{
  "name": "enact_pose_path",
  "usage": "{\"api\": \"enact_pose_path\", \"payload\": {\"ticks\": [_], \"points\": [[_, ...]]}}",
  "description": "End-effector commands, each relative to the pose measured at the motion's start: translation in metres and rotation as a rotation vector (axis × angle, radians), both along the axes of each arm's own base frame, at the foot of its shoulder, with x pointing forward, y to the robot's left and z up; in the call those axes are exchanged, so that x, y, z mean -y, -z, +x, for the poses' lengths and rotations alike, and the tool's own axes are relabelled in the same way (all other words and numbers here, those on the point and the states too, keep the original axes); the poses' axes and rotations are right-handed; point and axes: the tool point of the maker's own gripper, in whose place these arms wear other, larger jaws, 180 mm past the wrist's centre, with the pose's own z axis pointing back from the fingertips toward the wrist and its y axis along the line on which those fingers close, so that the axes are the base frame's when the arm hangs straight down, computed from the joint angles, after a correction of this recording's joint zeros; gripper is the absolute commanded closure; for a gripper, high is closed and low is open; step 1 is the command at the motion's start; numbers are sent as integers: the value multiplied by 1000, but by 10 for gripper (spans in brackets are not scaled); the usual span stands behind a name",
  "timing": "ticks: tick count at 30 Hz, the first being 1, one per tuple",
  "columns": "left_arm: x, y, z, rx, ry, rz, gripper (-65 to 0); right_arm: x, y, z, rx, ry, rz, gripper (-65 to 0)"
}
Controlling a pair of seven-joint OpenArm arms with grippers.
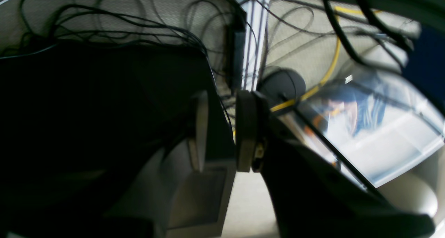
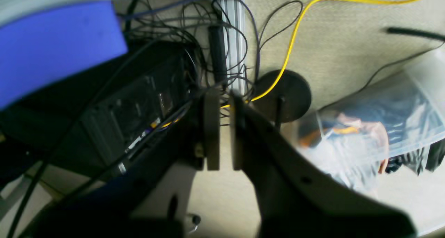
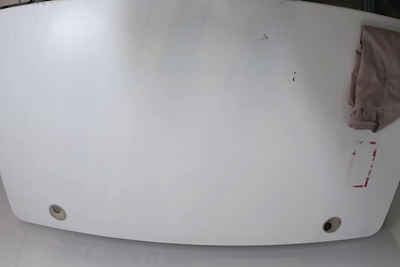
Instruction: Layout the t-shirt on the table in an organized manner, then fold the t-shirt properly
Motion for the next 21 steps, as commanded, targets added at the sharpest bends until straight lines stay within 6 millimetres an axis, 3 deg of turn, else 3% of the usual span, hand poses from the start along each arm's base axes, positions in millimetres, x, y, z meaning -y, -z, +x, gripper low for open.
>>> {"api": "enact_pose_path", "payload": {"ticks": [1, 5, 14, 21], "points": [[-2, 4, -2, -29, 8, 21, -124, 6, 5, 2, -11, 15, -18, -43], [-7, 11, -2, -77, 63, 68, -125, 0, 14, 12, -24, -33, -27, -43], [-14, 17, 10, -109, 107, 138, -125, 14, 25, 26, -28, -96, -144, -43], [-14, 17, 11, -107, 109, 136, -125, 13, 26, 39, -11, -93, -148, -44]]}}
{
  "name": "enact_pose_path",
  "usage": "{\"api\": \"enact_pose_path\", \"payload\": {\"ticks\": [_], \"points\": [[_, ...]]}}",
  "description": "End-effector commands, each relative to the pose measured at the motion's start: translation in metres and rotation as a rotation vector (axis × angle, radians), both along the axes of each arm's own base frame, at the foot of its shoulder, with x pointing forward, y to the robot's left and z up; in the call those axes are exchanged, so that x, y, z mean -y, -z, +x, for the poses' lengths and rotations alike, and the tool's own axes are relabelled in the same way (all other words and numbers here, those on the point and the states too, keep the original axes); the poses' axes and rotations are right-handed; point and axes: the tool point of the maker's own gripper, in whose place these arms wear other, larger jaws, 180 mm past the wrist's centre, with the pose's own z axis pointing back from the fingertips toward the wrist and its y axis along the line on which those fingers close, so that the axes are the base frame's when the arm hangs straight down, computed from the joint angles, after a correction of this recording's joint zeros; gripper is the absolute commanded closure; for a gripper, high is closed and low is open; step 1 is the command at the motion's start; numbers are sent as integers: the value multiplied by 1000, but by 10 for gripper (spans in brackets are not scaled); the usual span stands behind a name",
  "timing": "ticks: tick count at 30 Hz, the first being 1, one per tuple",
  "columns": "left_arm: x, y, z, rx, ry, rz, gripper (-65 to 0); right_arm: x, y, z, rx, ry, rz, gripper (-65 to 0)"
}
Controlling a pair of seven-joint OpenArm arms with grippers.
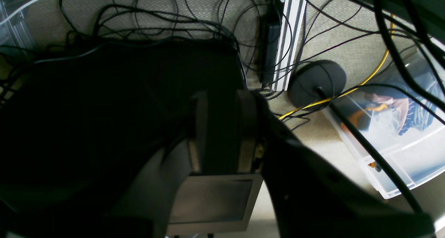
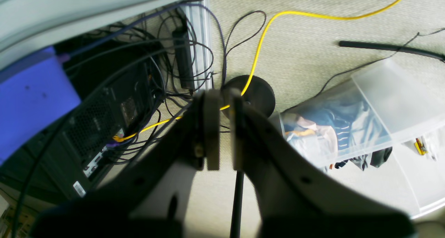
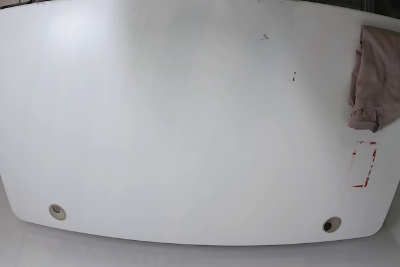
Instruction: Layout the t-shirt on the table in an organized manner, then fold the t-shirt properly
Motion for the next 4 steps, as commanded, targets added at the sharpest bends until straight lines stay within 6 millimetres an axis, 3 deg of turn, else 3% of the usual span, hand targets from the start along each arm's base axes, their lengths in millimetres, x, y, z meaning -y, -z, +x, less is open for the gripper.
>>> {"api": "enact_pose_path", "payload": {"ticks": [1, 4], "points": [[-3, -1, -5, -9, 6, 4, -125, 2, 0, 3, 15, 2, -2, -44], [-3, -1, -4, -8, 8, 4, -125, 2, 0, 4, 17, 7, -2, -44]]}}
